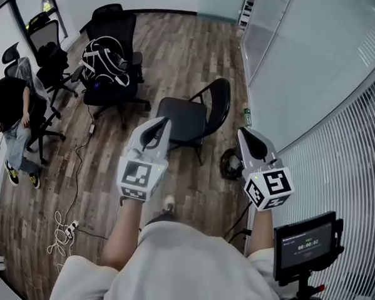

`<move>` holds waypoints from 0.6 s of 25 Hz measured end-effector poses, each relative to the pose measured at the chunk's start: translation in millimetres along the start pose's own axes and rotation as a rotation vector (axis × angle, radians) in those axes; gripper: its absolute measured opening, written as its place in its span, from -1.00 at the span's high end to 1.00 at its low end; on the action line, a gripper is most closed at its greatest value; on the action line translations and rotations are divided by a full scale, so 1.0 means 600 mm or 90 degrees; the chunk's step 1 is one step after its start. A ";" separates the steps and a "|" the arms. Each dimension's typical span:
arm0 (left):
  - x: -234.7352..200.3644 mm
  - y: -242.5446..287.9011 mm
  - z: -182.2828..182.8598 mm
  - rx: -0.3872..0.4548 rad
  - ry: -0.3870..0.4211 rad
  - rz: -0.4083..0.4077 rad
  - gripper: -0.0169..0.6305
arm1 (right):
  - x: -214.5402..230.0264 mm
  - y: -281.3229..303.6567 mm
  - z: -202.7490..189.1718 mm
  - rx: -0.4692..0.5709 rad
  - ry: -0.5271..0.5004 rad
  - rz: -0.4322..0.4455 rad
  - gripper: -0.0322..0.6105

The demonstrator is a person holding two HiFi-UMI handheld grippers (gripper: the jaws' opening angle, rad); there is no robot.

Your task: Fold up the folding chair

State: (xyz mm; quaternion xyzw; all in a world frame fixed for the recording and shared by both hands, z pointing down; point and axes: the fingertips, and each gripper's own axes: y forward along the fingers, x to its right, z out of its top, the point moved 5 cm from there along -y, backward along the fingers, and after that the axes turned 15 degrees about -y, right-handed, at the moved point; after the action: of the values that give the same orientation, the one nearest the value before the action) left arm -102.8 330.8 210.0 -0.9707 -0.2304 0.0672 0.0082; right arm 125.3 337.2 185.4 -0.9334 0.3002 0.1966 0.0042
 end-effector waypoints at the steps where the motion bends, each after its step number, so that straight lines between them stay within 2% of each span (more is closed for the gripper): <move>1: -0.014 0.012 0.004 0.002 -0.003 -0.001 0.96 | 0.007 0.017 0.001 -0.005 0.003 -0.008 0.89; 5: -0.061 0.059 0.019 0.014 -0.018 -0.006 0.96 | 0.037 0.077 -0.003 -0.025 0.025 -0.033 0.89; 9: -0.109 0.096 0.014 -0.002 -0.021 -0.004 0.96 | 0.053 0.129 -0.002 -0.019 0.042 -0.036 0.89; 15: -0.156 0.150 0.016 -0.014 -0.019 -0.017 0.96 | 0.064 0.207 -0.015 -0.032 -0.005 -0.032 0.89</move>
State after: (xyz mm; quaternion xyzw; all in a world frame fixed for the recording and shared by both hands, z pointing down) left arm -146.7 208.0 208.1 -0.9665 -0.2442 0.0791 -0.0048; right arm 87.1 212.7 193.4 -0.9395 0.2719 0.2078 -0.0132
